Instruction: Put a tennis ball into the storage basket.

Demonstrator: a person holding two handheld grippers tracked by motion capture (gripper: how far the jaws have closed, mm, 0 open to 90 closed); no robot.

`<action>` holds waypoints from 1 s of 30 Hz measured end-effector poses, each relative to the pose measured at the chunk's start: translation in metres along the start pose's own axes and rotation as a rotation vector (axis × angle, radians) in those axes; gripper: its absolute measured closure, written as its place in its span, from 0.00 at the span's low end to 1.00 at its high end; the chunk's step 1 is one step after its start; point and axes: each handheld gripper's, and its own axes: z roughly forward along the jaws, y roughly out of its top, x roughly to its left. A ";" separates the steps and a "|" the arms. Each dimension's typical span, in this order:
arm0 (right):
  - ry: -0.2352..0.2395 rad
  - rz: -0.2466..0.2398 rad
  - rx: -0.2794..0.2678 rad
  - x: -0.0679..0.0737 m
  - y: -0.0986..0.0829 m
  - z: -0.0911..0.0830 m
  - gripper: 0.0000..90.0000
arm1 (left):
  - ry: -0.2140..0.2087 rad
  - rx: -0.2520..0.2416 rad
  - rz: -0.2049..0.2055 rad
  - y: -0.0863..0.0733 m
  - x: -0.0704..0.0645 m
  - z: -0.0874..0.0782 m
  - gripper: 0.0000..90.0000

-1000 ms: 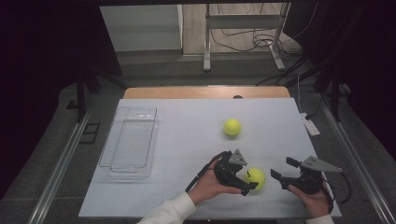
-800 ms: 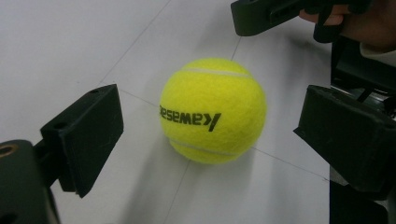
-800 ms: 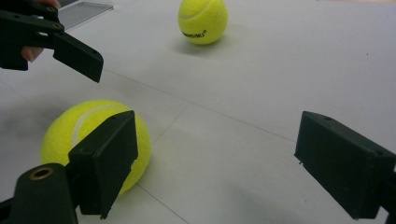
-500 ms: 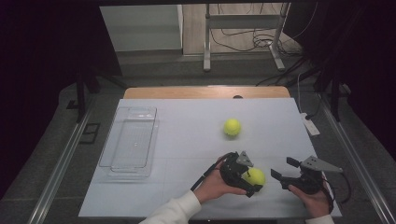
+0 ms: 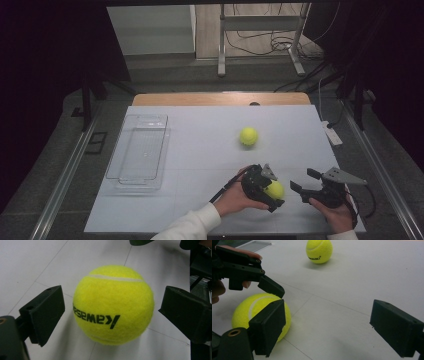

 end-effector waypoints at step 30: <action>-0.014 0.000 0.001 -0.001 -0.001 -0.001 0.15 | 0.031 -0.008 0.057 -0.001 -0.002 -0.016 0.29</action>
